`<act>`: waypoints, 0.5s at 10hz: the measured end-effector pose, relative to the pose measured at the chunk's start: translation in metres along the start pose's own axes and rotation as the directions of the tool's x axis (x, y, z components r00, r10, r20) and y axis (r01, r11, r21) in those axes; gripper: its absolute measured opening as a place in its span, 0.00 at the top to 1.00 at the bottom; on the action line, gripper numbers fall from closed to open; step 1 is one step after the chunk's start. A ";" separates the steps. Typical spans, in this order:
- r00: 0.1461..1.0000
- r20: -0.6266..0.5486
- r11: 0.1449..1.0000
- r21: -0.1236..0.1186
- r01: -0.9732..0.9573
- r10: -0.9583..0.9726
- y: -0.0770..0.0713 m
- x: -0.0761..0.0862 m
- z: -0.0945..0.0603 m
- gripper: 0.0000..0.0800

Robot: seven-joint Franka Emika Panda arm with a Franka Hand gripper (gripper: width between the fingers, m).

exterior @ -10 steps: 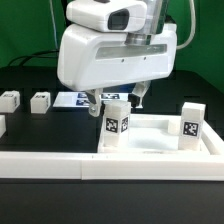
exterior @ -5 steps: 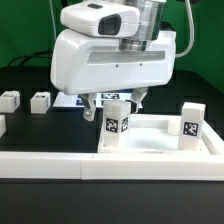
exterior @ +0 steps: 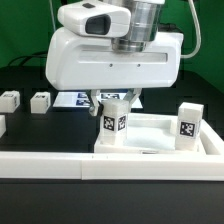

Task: Assemble square table

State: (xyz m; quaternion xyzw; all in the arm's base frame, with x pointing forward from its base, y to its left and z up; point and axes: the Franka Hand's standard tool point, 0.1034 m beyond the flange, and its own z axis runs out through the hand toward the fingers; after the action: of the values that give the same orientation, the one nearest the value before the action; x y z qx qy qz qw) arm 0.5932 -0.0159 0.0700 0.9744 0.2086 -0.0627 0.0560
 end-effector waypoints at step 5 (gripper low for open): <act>0.990 0.079 0.993 0.009 -0.119 0.118 0.003 -0.019 0.003 0.56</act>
Offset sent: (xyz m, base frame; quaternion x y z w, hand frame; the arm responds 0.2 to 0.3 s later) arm 0.0074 0.0044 -0.0072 0.0179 0.0015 0.1963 0.9804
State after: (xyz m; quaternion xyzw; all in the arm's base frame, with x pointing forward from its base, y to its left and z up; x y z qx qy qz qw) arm 0.5773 -0.0265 0.0698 0.9822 0.1476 -0.0989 0.0609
